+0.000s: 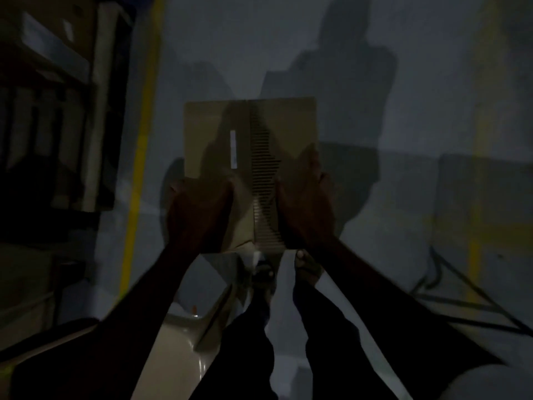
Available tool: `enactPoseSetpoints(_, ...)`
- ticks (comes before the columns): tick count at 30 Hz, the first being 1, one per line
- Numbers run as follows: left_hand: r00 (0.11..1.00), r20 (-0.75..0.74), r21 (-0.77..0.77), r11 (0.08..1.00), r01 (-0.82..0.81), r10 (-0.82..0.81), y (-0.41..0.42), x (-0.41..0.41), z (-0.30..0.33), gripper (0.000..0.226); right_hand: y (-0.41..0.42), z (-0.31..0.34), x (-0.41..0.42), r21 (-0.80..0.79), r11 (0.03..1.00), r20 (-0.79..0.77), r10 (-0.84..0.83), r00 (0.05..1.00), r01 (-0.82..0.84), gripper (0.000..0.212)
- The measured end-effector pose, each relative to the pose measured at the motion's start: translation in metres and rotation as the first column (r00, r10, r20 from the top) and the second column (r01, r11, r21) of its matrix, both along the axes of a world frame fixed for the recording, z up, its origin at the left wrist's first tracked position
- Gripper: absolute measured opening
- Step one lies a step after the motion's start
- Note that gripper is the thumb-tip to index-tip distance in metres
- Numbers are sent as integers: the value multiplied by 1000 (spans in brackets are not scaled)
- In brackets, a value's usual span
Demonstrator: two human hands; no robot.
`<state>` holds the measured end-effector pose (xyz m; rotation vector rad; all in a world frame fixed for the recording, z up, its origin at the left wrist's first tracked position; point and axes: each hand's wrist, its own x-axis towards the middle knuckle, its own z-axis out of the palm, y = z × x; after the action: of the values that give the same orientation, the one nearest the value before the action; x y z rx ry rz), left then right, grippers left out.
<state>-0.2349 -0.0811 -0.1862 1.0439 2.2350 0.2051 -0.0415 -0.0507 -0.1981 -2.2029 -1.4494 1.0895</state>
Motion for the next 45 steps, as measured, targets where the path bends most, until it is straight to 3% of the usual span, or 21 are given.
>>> enactPoseSetpoints(4, 999, -34, 267, 964, 9, 0, -7, 21, 93, 90, -29, 100, 28, 185, 981, 109, -75, 991, 54, 91)
enactPoseSetpoints(6, 996, -40, 264, 960, 89, -82, -13, 38, 136, 105, -51, 144, 45, 246, 966, 178, -123, 976, 76, 90)
enactPoseSetpoints(13, 909, 98, 357, 867, 349, -406, -55, 132, 254, 121, -156, 272, 132, 373, 904, 437, -370, 820, 209, 84)
enactPoseSetpoints(18, 763, 72, 451, 703, 550, -643, -98, 228, 307, 109, -247, 328, 200, 500, 741, 314, -638, 703, 449, 82)
enactPoseSetpoints(23, 573, -28, 538, 471, 699, -819, -161, 331, 341, 102, -346, 359, 272, 534, 580, 257, -805, 535, 615, 81)
enactPoseSetpoints(33, 163, 74, 464, 178, 868, -984, -336, 560, 365, 115, -570, 363, 427, 510, 301, 240, -949, 203, 806, 80)
enactPoseSetpoints(37, 6, 141, 496, 76, 865, -990, -407, 630, 355, 90, -649, 353, 475, 444, 261, 274, -950, 148, 857, 82)
enactPoseSetpoints(40, -36, 91, 397, 3, 918, -995, -441, 670, 344, 120, -687, 339, 497, 402, 222, 251, -960, 126, 888, 81)
enactPoseSetpoints(45, -124, 64, 322, -97, 942, -990, -475, 728, 320, 126, -730, 309, 525, 327, 160, 207, -974, 94, 931, 81)
